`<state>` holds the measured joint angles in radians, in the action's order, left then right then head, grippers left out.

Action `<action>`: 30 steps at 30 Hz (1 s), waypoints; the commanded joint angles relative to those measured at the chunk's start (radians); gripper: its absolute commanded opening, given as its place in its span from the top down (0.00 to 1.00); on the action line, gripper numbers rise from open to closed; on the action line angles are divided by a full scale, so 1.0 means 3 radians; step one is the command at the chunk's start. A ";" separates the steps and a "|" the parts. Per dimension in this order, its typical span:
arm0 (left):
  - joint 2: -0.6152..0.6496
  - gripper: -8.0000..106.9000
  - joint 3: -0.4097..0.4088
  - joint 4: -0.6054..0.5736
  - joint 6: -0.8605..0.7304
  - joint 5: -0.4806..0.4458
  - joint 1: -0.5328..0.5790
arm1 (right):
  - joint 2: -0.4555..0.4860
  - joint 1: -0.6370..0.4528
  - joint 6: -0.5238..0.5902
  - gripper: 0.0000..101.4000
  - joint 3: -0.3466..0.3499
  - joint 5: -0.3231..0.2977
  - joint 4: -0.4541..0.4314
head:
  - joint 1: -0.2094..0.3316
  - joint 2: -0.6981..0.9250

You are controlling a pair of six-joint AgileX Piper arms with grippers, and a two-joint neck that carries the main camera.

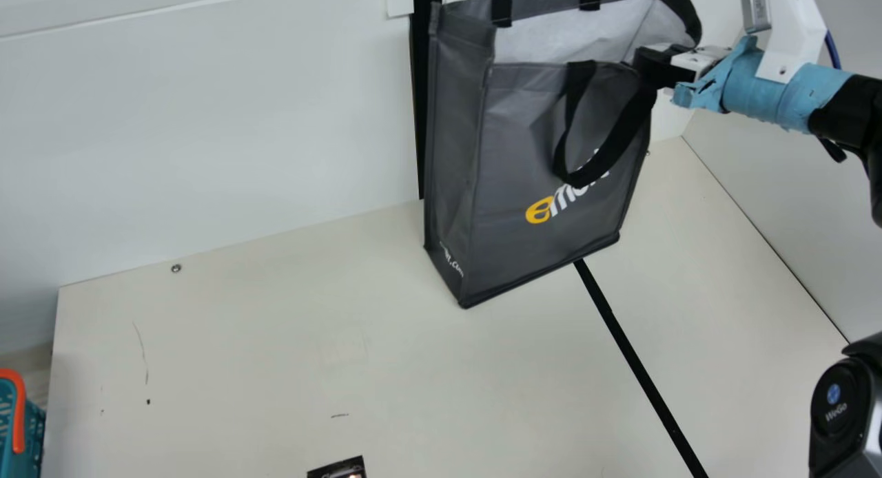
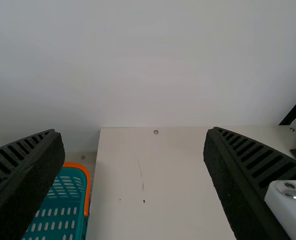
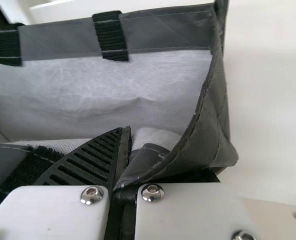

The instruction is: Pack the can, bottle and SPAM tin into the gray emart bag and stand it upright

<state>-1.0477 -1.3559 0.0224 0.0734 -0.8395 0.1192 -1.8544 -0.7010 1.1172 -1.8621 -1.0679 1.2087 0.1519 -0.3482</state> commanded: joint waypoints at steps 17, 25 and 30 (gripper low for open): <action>0.0000 0.15 0.0000 0.0000 0.0000 0.0000 0.0000 | -0.0148 -0.0552 0.0037 1.00 -0.0297 0.0057 -0.0278 | 0.0076 -0.0003; 0.0000 0.15 0.0000 0.0000 0.0000 0.0000 0.0000 | -0.0233 -0.0705 0.0053 1.00 -0.0485 0.0144 -0.0445 | 0.0076 -0.0003; 0.0000 0.15 0.0000 0.0000 0.0000 0.0000 0.0000 | -0.0289 -0.0772 0.0043 1.00 -0.0602 0.0226 -0.0506 | 0.0076 -0.0003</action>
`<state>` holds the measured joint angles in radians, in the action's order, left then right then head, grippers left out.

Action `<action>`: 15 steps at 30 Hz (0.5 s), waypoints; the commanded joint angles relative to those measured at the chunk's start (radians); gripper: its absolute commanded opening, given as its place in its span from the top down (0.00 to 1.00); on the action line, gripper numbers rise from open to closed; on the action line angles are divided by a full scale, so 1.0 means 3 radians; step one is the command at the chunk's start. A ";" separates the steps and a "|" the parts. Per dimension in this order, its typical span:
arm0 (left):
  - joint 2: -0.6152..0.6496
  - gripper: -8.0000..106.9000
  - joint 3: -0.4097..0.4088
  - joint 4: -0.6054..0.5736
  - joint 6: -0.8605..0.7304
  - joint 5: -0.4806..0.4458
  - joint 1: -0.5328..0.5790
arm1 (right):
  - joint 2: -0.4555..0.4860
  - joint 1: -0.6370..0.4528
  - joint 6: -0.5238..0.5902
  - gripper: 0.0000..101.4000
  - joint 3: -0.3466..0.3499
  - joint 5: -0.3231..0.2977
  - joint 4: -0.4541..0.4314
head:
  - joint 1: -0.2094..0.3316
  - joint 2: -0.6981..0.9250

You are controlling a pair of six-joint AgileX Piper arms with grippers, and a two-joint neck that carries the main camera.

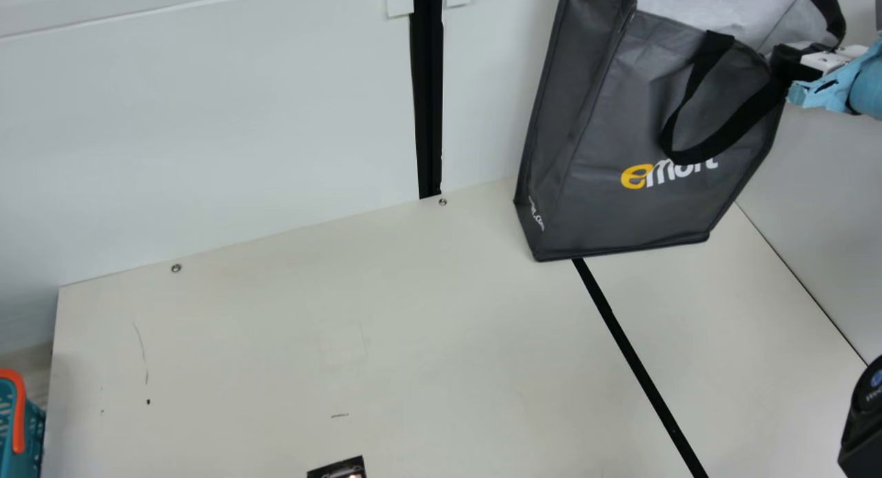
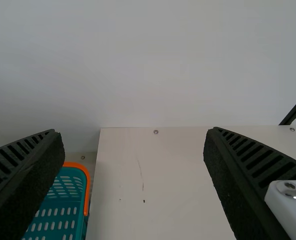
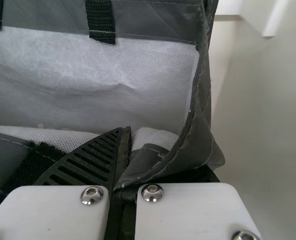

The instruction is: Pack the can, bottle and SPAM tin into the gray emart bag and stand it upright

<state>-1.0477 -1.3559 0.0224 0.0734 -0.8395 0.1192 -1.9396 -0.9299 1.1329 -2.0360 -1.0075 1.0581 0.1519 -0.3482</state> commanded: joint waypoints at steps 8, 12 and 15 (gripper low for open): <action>0.0000 0.15 0.0000 0.0000 0.0000 0.0000 0.0000 | -0.0074 -0.0061 -0.0053 0.97 -0.0150 0.0118 -0.0059 | 0.0076 -0.0003; 0.0000 0.15 0.0000 0.0000 0.0000 0.0000 0.0000 | -0.0078 -0.0054 -0.0073 0.84 -0.0164 0.0140 -0.0064 | 0.0076 -0.0003; 0.0000 0.15 0.0000 0.0000 0.0000 0.0000 0.0000 | -0.0060 -0.0040 -0.0070 0.74 -0.0150 0.0174 -0.0038 | 0.0076 -0.0003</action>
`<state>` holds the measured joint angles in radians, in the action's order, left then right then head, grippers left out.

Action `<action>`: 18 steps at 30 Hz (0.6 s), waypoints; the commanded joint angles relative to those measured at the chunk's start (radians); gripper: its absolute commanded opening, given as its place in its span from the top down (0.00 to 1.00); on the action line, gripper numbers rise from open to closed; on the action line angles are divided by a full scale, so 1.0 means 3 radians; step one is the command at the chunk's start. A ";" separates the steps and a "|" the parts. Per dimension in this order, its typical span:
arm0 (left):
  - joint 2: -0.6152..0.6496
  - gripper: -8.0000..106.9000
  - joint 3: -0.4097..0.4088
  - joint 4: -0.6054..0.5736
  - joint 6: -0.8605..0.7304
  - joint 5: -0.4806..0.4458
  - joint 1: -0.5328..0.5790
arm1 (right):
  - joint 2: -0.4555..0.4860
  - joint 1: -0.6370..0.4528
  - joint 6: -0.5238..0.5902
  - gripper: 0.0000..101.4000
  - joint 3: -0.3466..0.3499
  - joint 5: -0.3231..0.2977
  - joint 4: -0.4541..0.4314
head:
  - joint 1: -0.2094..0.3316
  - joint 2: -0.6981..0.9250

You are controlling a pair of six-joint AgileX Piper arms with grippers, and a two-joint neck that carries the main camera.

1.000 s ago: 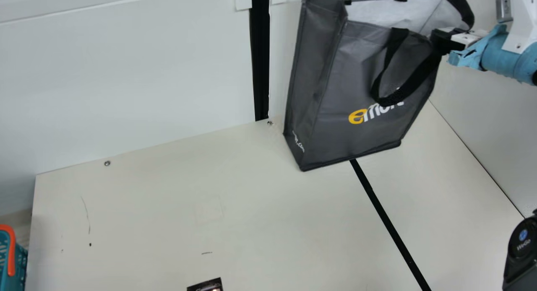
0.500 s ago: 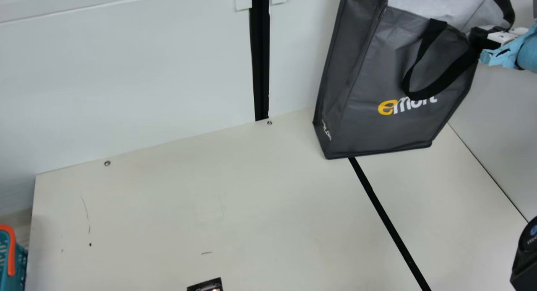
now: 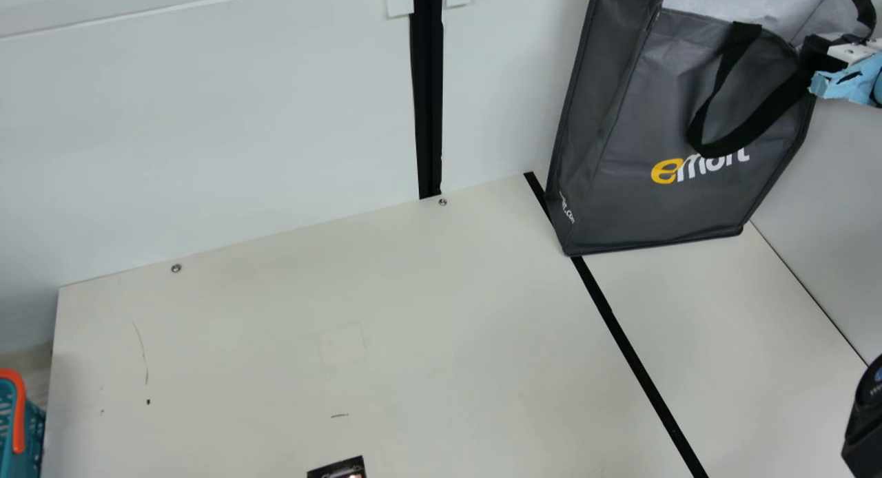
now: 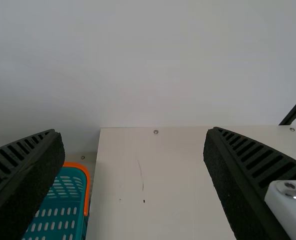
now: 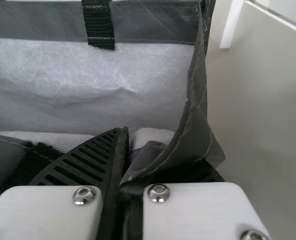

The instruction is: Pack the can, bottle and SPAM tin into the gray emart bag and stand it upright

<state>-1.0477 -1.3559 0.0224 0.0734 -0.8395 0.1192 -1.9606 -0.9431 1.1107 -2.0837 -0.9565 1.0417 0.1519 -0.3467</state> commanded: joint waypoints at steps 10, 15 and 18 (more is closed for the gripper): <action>0.0000 0.15 0.0000 0.0000 0.0000 0.0000 0.0000 | 0.0132 0.0046 0.0045 0.41 0.0033 0.0139 0.0204 | 0.0076 -0.0008; 0.0000 0.15 0.0000 0.0000 0.0000 0.0000 0.0000 | 0.0192 0.0064 0.0076 0.24 -0.0005 0.0183 0.0316 | 0.0076 -0.0008; 0.0000 0.15 0.0000 0.0000 0.0000 0.0000 0.0000 | 0.0229 0.0078 0.0106 0.14 -0.0028 0.0201 0.0383 | 0.0076 -0.0008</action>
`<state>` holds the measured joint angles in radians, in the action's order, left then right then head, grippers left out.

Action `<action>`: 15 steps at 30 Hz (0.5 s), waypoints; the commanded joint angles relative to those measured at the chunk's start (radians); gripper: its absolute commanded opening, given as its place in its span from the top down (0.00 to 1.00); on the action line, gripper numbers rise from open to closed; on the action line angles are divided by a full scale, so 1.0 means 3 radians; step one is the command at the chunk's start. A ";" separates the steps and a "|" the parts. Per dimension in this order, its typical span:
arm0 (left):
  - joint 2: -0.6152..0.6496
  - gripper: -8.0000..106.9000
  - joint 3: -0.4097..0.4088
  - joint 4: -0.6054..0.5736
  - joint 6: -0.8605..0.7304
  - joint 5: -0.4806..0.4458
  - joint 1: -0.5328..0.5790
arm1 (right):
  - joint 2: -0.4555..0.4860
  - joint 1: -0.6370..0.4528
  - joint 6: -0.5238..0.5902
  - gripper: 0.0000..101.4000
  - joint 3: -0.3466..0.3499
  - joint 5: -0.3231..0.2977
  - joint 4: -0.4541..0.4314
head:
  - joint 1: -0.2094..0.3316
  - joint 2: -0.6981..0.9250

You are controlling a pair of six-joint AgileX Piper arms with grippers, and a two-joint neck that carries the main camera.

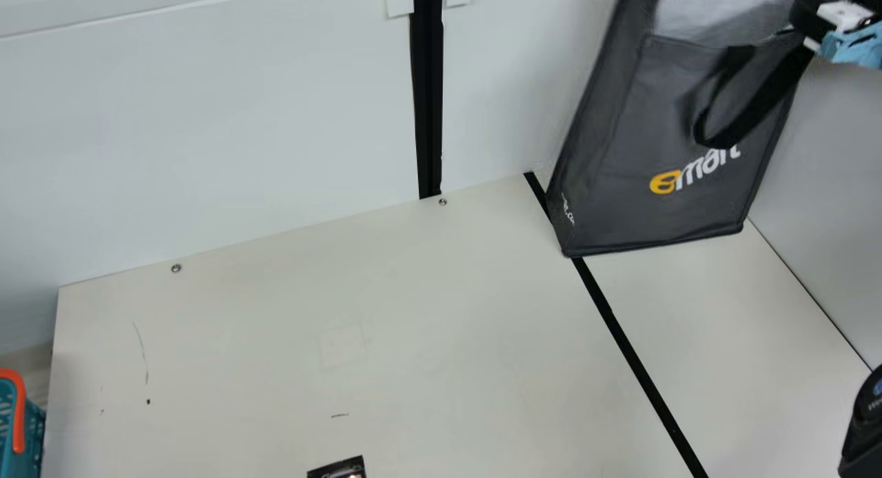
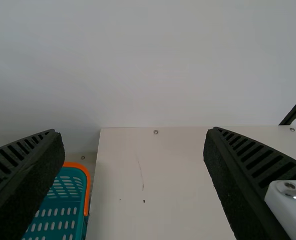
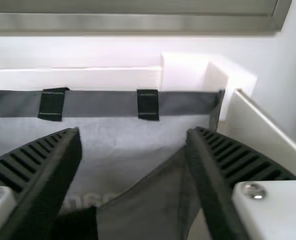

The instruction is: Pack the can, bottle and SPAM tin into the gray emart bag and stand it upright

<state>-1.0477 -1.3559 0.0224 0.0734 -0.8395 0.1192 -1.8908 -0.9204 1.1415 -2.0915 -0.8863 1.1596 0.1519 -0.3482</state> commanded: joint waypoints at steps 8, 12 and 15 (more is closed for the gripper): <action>0.0000 0.15 0.0000 0.0000 0.0000 0.0000 0.0000 | 0.0083 0.0066 0.0049 0.06 -0.0092 -0.0022 0.0127 | 0.0076 -0.0003; 0.0000 0.15 0.0000 0.0000 0.0000 0.0000 0.0000 | 0.0133 0.0127 0.0075 0.06 -0.0105 -0.0035 0.0176 | 0.0076 -0.0003; 0.0000 0.15 0.0000 0.0000 0.0000 0.0000 0.0000 | 0.0175 0.0192 0.0094 0.06 -0.0095 -0.0043 0.0203 | 0.0076 -0.0003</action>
<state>-1.0477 -1.3559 0.0224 0.0734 -0.8395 0.1192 -1.8413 -0.8679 1.1682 -2.1233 -0.8967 1.2194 0.1519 -0.3482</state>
